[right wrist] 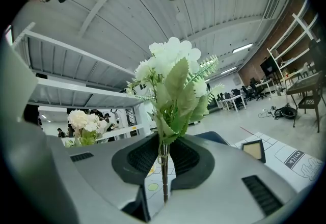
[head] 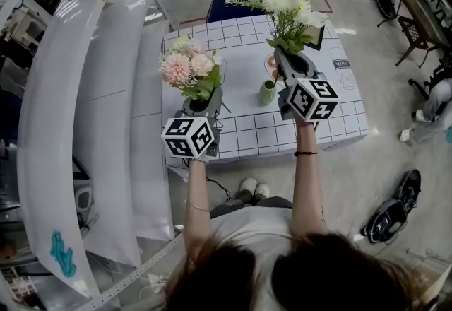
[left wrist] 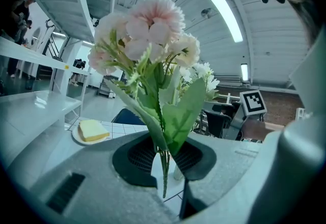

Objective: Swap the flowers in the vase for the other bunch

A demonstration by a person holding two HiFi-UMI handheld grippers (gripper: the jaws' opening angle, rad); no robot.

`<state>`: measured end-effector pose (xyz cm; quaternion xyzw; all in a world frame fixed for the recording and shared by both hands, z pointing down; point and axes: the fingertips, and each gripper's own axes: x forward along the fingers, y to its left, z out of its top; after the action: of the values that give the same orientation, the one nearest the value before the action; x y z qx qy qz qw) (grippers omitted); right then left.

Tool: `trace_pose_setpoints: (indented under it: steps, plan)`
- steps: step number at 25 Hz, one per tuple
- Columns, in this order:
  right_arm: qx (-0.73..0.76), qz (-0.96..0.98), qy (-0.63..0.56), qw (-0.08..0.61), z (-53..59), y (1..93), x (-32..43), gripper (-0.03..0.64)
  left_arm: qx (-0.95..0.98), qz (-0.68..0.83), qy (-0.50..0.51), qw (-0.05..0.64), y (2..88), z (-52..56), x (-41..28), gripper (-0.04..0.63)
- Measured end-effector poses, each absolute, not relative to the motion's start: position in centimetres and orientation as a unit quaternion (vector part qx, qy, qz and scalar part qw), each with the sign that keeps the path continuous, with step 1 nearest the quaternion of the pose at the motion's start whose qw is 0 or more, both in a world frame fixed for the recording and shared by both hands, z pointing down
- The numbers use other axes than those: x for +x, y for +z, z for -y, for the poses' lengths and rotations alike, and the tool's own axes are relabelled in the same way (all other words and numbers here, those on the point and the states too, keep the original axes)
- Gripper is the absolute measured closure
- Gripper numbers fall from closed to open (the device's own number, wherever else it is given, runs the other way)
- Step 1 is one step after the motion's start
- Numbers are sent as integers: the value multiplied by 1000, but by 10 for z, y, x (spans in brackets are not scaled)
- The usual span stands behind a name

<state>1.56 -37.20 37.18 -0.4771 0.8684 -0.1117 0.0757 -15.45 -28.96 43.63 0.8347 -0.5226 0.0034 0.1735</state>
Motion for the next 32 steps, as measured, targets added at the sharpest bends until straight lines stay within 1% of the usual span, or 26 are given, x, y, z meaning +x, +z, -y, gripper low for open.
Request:
trace_pose_setpoints:
  steps: [12, 32]
  plan:
    - [-460, -878, -116, 57, 375, 388, -1, 552, 831, 527, 9, 178, 443, 289, -156, 522]
    - [-456, -882, -119, 26, 369, 427, -8, 552, 828, 530, 10, 181, 449, 288, -161, 522]
